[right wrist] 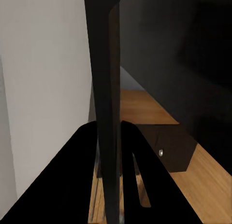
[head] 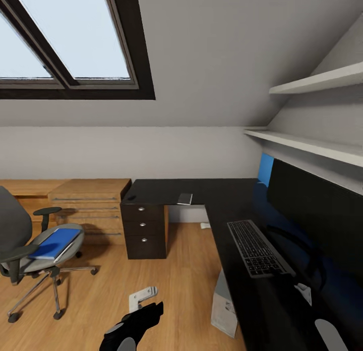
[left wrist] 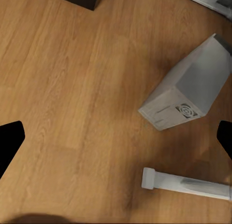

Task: In the bedroom, organize the workspace by keeping the computer under the desk, ensuring the monitor is on the desk, placing the keyboard on the desk next to the monitor, placing the mouse on the desk next to the keyboard, moving the folder from the swivel chair onto the desk next to the mouse, stacking the notebook on top of the folder with the pen on top of the notebook, and positioning the swivel chair next to the desk.

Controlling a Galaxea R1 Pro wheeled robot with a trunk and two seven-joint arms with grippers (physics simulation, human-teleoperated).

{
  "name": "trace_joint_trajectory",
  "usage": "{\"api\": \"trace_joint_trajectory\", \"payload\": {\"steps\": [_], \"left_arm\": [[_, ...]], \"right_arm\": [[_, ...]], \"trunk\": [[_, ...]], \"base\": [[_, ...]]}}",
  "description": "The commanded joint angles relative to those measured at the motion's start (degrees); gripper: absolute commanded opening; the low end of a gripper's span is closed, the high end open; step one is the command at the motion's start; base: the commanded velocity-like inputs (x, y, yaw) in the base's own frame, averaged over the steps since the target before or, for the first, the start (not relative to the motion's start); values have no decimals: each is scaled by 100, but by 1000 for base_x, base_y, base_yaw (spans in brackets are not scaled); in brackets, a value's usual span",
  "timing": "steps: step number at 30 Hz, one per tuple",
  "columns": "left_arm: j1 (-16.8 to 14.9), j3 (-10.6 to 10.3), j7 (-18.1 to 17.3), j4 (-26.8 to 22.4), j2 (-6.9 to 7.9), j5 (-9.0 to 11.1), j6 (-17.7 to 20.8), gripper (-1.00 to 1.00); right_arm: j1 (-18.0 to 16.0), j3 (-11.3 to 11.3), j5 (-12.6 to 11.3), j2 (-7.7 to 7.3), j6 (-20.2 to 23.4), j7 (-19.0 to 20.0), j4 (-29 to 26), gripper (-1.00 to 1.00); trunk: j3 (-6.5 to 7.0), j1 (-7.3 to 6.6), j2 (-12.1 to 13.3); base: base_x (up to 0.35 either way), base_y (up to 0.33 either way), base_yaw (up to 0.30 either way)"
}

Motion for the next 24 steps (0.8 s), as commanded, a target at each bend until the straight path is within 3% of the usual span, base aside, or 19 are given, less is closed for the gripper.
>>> {"api": "trace_joint_trajectory", "payload": {"steps": [1, 17, 24], "left_arm": [[-6, -9, 42, -8, 3, 44, -19, 100], [-6, -8, 54, -8, 10, 71, -35, 100], [-6, -5, 65, -8, 11, 75, -42, 100]], "right_arm": [[-6, -9, -53, 4, -34, 24, 1, -100], [-46, -7, -271, 23, -207, 6, 451, -100], [-52, -7, -375, 15, -207, 6, 552, -100]], "trunk": [[-8, 1, -7], [-8, 1, -7], [-8, 1, -7]], "base": [[16, -44, 0], [2, -6, 0], [0, -136, 0]]}}
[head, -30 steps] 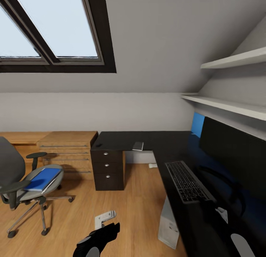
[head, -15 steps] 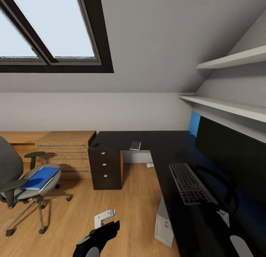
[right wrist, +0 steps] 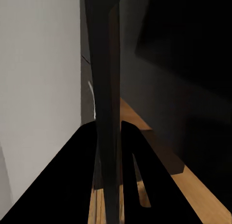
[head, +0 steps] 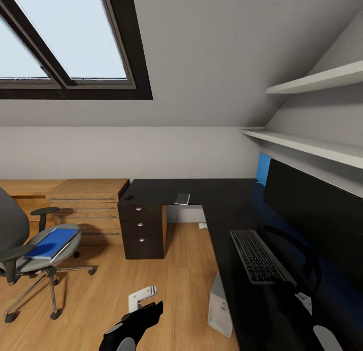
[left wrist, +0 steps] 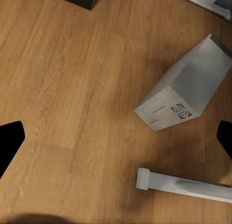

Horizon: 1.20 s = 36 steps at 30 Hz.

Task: In the bedroom, organize the workspace by keeping the computer under the desk, ensuring the monitor is on the desk, placing the keyboard on the desk next to the monitor, placing the mouse on the desk next to the keyboard, moving the folder from the swivel chair onto the desk next to the mouse, stacking the notebook on top of the folder with the pen on top of the notebook, and positioning the swivel chair next to the desk.

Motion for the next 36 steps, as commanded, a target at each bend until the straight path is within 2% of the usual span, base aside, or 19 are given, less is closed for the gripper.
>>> {"api": "trace_joint_trajectory", "payload": {"steps": [1, 28, 36], "left_arm": [[-6, -9, 47, -8, 3, 40, 9, 100], [-6, -12, 55, 21, 0, 34, 9, 100], [-6, -11, 47, 27, 0, 37, 9, 100]], "right_arm": [[-5, -12, -70, 1, 35, 26, 4, -100], [-5, -12, -124, 1, 35, 24, 8, -100], [-5, -12, -124, 1, 20, 27, 8, -100]], "trunk": [[-9, 1, -7], [-9, 1, -7], [-9, 1, -7]], "base": [[0, -25, 0], [113, -35, 0], [31, -12, 0]]}}
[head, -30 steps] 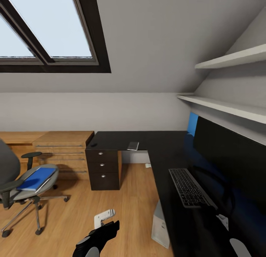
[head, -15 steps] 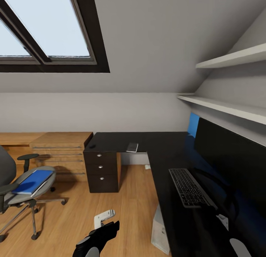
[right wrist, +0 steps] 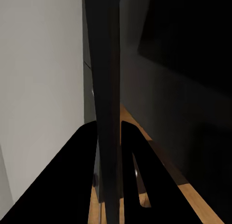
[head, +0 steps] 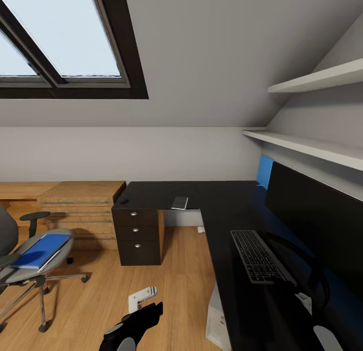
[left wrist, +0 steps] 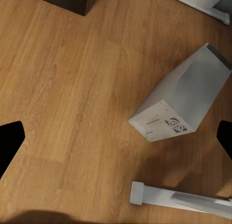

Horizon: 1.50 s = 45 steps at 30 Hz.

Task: In the bedroom, organize the workspace by keeping the computer under the desk, ensuring the monitor is on the desk, placing the keyboard on the desk next to the monitor, placing the mouse on the desk next to the keyboard, moving the folder from the swivel chair onto the desk next to the mouse, stacking the notebook on top of the folder with the pen on top of the notebook, and positioning the swivel chair next to the desk.

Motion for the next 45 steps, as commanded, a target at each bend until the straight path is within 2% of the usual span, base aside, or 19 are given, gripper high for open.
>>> {"api": "trace_joint_trajectory", "payload": {"steps": [1, 7, 15, 31, 32, 45], "left_arm": [[-6, -8, 46, -8, 4, 37, 10, 100], [-6, -9, 46, -8, 5, 37, 10, 100], [-6, -11, 46, -7, 1, 41, 10, 100], [-6, -11, 46, -7, 4, 44, 10, 100], [-6, -11, 46, -7, 4, 44, 10, 100], [-6, -10, 46, -7, 6, 48, 10, 100]], "right_arm": [[-5, -13, -42, 2, 35, 24, 2, -100], [-5, -13, -42, 2, 0, 24, 0, -100], [-5, -13, -49, 2, -256, 16, 1, -100], [-5, 3, -50, 2, -258, 6, 0, -100], [-5, 4, -50, 2, -258, -2, 0, 100], [-5, 12, -50, -4, -266, -37, 0, 100]], "trunk": [[-9, 1, -7], [-9, 1, -7], [-9, 1, -7], [-9, 1, -7], [-9, 1, -7], [-9, 1, -7]], "base": [[5, -2, 0], [1, 0, 0], [0, 0, 0], [0, 0, 0], [0, 0, 0], [0, -11, 0]]}}
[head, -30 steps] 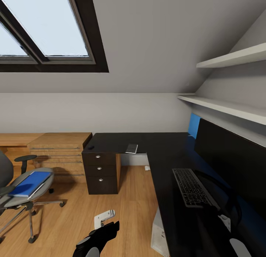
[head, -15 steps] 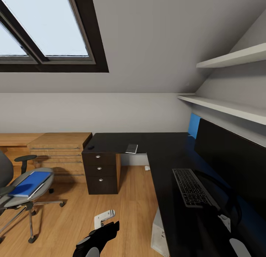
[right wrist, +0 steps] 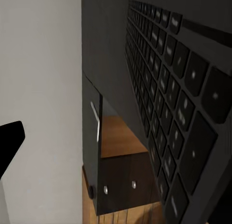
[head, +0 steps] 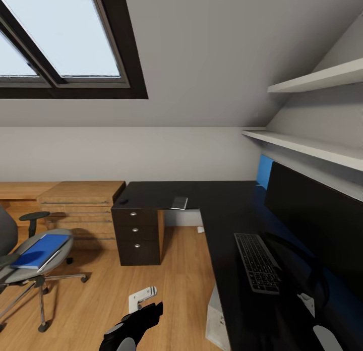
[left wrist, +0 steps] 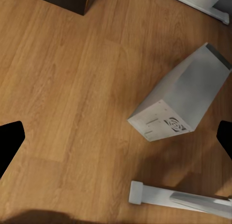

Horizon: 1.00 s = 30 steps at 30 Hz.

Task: In the bedroom, organize the workspace by keeping the computer under the desk, ensuring the monitor is on the desk, placing the keyboard on the desk next to the monitor, placing the mouse on the desk next to the keyboard, moving the folder from the swivel chair onto the desk next to the mouse, stacking the notebook on top of the folder with the pen on top of the notebook, and positioning the swivel chair next to the desk.

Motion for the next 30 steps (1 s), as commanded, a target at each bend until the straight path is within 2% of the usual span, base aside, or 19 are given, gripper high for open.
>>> {"api": "trace_joint_trajectory", "payload": {"steps": [1, 9, 24, 30], "left_arm": [[-6, -9, 48, -8, 2, 36, 9, 100], [-6, -6, 57, -30, -2, 1, 28, 100], [-6, 56, 71, -197, -5, 2, 45, 100], [-6, 60, 74, -258, 1, 5, 45, 100]], "right_arm": [[-4, -13, -37, 0, 33, 11, 2, 100], [-4, -10, -31, -1, 33, 10, 2, 100], [-4, -10, -28, -3, 39, -17, 2, 100], [-4, -10, -41, -3, 35, -395, 2, 100]], "trunk": [[-9, 1, -7], [-9, 1, -7], [-278, 330, -608], [-386, 462, -849]], "base": [[0, -180, 0], [0, -71, 0], [0, -1, 0], [0, 0, 0]]}}
